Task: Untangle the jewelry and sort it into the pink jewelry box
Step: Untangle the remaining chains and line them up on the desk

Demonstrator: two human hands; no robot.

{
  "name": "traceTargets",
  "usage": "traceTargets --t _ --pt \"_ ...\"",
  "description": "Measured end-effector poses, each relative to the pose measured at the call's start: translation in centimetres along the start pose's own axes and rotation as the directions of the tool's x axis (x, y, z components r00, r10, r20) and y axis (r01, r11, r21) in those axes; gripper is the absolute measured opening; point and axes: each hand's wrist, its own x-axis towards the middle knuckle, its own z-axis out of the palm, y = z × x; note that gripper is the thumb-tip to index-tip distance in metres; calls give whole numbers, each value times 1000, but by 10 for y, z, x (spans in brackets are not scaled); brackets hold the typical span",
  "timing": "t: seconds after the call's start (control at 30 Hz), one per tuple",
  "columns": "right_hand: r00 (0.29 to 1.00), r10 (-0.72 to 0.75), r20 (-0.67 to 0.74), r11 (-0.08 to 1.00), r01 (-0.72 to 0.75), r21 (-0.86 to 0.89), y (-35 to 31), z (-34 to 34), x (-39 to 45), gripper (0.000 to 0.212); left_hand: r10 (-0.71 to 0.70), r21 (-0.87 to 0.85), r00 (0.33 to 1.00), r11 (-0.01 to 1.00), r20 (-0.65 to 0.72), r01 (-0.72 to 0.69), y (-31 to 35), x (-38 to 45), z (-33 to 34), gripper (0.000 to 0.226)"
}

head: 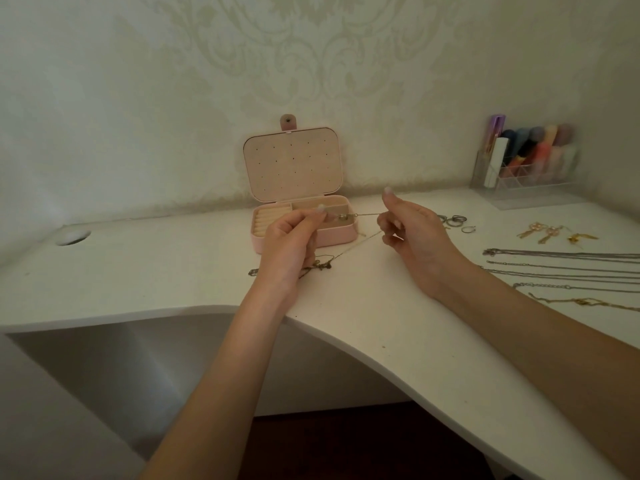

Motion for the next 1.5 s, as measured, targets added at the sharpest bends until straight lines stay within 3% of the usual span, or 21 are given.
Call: traceTargets --t 0.1,0.23,0.57,0.67,0.83,1.07,1.3,1.5 --pt "1000 21 5 997 -22 70 -1 -1 1 60 -1 28 1000 1000 7 1 -1 0 1 22" --pt "997 71 37 986 -76 147 -1 -1 0 48 -13 22 1000 1000 5 13 0 0 1 25" --pt "991 102 86 993 -108 57 -7 -7 1 35 -33 -92 998 995 -58 27 3 0 -3 43" --pt "985 112 135 988 -125 92 -11 -10 3 28 -76 -255 997 965 -18 69 2 2 -8 36" --pt "957 142 251 968 -187 165 -20 -19 4 27 -121 -561 991 817 60 134 1 5 -24 18" --pt "946 116 301 986 -147 81 -20 -17 -2 20 -131 -632 988 760 77 150 3 4 -27 22" --pt "947 50 316 992 -83 92 -22 -16 -4 16 -128 -590 992 799 16 113 6 0 -23 20" --pt "950 78 304 996 -60 -65 -20 -17 -4 30 -67 -688 985 708 161 161 11 -7 -20 14"
